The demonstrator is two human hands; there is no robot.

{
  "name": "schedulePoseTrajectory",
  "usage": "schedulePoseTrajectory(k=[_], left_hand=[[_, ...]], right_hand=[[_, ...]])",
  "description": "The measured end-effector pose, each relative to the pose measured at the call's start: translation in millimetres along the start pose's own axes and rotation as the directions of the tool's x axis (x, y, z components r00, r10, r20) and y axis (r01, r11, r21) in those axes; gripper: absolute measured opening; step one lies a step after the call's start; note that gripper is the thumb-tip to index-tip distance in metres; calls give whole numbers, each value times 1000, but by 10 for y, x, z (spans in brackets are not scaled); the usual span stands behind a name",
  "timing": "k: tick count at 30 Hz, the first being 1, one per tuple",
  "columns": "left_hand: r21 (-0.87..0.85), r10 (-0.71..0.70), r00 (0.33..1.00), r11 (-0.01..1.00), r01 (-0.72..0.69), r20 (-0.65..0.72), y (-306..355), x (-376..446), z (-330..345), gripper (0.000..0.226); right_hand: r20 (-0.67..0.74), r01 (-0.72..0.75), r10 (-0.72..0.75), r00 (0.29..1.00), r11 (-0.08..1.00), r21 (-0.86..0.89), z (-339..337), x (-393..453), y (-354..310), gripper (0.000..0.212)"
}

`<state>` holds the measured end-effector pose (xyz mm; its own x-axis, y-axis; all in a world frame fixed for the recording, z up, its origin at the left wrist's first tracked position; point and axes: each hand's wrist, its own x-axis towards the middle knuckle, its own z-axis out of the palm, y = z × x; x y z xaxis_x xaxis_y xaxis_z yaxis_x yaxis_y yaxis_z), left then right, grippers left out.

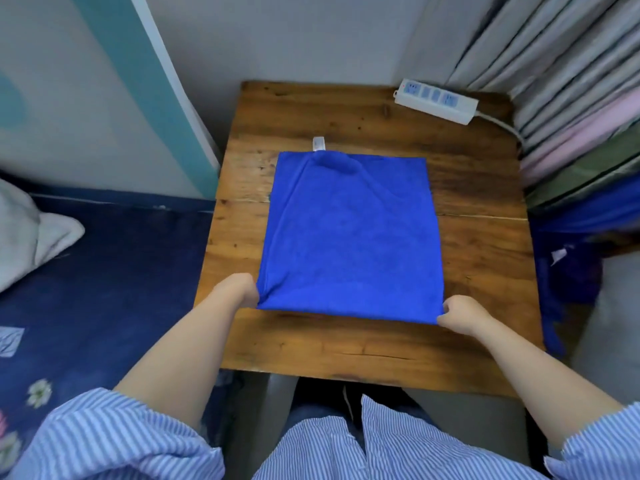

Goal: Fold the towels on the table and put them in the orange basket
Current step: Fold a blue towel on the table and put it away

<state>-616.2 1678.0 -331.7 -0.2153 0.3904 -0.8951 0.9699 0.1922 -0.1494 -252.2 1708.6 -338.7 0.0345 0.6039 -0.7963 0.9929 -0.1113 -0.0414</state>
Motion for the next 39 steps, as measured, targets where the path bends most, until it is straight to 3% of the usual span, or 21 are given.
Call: schedulePoseTrajectory(k=[4,5,6,8,10,14,17,20,24,31,34,39], left_hand=[[163,-14,990,987,-9,140,-89,3,120,21],[166,-21,990,986,-3,143,-103,13,130,22],[122,-19,991,993,2,135,-117,51,139,26],[-4,-29,999,1000,29,44,-132,94,73,32],[-115,-43,993,993,30,-106,-106,162,-53,29],[-162,-15,975,987,-21,-220,85,241,-420,23],[-137,23,959,988,-64,-284,301,342,-874,22],[-108,61,935,989,-105,-349,439,368,-1051,24],[-123,86,911,981,-147,-402,631,549,-1365,26],[-210,9,822,965,-156,-569,911,879,-1834,31],[-115,155,804,957,-267,-573,983,1048,-1947,42],[199,403,787,915,-350,-467,949,1163,-2076,34]], right_hand=[[89,-60,64,994,997,-43,97,-58,10,20],[114,-72,78,990,996,-56,99,-61,-20,13],[127,-102,110,986,992,-67,95,-49,-53,20],[77,-170,178,981,980,-107,51,-21,-151,34],[-41,-215,212,976,965,-149,-52,42,-287,36],[-151,-152,130,980,978,-141,-384,193,-589,21],[-188,-109,93,978,991,-77,-743,465,-778,18],[-226,-53,43,973,998,-36,-858,586,-893,28],[-261,53,-30,965,995,81,-1043,899,-996,15],[-442,215,-162,882,974,72,-1276,1430,-1061,35],[-469,230,-206,859,973,-6,-1344,1586,-1063,45],[-482,318,-344,805,938,-139,-1479,1743,-1006,50]])
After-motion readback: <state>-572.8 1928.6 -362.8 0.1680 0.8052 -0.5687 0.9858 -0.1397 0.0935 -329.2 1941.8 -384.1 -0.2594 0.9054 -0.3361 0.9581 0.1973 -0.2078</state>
